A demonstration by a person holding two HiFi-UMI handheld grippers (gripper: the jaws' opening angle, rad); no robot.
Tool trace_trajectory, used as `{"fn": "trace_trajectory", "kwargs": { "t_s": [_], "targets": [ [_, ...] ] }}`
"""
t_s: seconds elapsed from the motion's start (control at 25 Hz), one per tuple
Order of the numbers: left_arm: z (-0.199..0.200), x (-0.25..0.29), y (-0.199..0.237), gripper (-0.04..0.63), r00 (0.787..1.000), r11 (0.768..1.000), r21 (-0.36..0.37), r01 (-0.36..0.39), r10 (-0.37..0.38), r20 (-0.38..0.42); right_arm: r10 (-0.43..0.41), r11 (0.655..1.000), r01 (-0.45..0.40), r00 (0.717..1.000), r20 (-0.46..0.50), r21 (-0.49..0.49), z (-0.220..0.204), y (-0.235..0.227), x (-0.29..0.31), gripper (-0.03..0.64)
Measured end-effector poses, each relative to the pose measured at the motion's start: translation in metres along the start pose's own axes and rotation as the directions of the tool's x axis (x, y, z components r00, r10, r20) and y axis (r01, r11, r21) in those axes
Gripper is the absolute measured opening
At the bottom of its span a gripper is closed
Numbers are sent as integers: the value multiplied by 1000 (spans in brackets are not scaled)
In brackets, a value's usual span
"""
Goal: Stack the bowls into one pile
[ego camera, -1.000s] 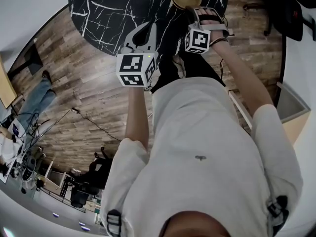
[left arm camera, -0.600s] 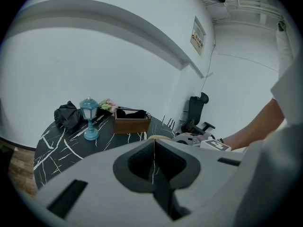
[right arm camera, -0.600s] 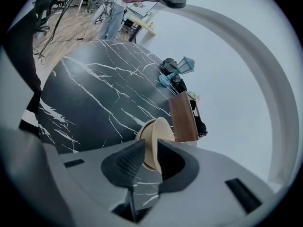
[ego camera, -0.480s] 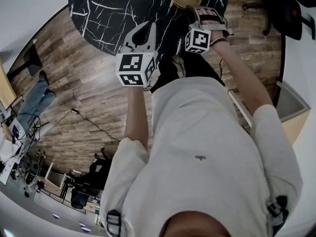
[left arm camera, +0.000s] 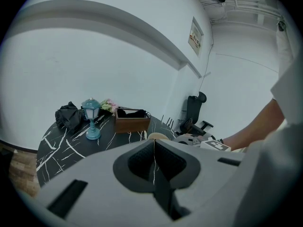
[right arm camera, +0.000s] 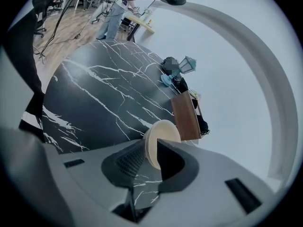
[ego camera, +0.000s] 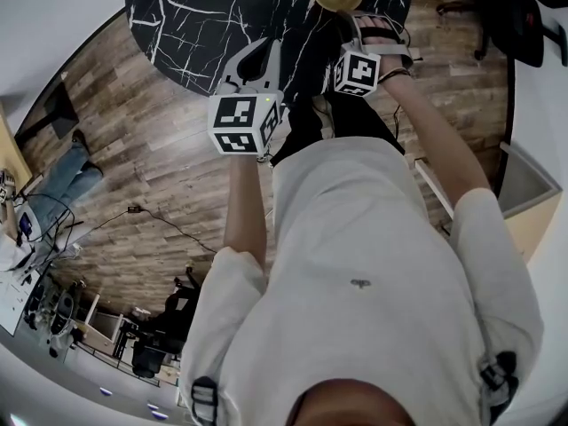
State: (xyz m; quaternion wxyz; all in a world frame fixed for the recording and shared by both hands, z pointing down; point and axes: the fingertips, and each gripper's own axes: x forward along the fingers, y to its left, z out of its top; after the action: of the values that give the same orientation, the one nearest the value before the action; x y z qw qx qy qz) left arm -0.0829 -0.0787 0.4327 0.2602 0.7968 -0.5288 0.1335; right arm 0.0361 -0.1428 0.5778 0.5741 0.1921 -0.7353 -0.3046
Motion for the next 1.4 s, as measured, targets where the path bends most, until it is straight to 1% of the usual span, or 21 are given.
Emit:
{"fn": "trace_trajectory", "kwargs": {
  "t_s": [0.32,0.68,0.88,1.04,1.24,1.4],
  "targets": [
    [-2,-10,-3,6,1000,999,22,28,-28,6,-36,999,36,999,-9,24,8,-3,-16,60],
    [-4,-23,-8,7,998,996,55,68,-69,10,-77,992,77,997,-7,99,22,-9,-41,34],
    [-2,-27,-12,8,996,993,73,88,-89,17,-106,981,101,994,20,166,32,-18,-59,27],
    [0,-28,-16,8,994,992,81,100,-103,25,-126,964,111,991,47,241,40,-30,-74,17],
    [4,-29,-15,8,993,990,90,107,-110,33,-161,951,131,983,88,281,55,-45,-91,11],
    [9,-32,-17,8,992,989,96,114,-119,48,-179,934,123,974,141,335,72,-57,-109,6]
  ]
}}
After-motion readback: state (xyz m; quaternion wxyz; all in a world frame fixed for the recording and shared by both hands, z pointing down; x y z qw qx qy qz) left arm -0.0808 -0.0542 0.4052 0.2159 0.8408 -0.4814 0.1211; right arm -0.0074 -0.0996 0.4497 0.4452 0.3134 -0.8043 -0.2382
